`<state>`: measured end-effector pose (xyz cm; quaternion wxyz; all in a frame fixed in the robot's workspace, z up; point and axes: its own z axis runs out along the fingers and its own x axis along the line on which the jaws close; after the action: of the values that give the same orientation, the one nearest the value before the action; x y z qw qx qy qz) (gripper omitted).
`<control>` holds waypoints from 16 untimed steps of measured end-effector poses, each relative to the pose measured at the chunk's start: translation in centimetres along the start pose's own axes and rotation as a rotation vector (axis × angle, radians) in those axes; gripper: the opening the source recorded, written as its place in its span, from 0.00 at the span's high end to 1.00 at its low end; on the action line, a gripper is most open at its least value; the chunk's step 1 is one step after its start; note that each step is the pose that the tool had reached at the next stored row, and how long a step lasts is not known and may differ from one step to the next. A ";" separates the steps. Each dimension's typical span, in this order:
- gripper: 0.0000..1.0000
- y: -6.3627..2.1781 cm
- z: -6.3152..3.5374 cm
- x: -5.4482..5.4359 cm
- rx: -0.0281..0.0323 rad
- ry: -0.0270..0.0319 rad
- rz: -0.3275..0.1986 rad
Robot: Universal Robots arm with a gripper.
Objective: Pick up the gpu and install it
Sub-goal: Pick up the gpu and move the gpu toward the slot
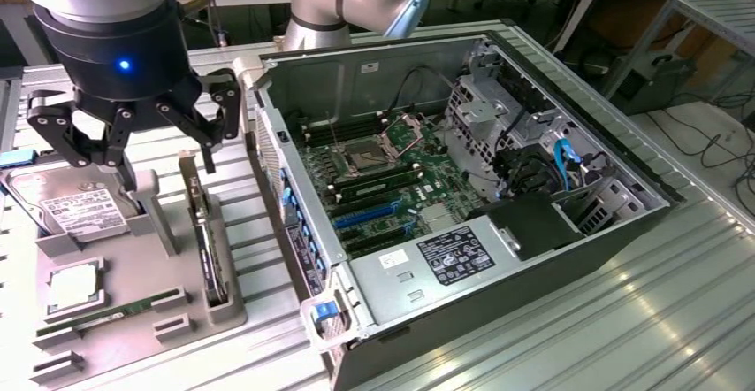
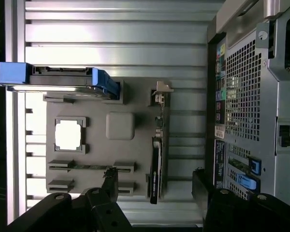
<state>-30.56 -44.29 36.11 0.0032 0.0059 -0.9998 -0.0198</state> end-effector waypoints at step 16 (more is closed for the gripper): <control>0.28 -0.04 0.99 0.0 0.0427 0.0006 0.000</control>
<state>-30.56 -44.29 35.11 0.0034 0.0058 -1.0000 0.0015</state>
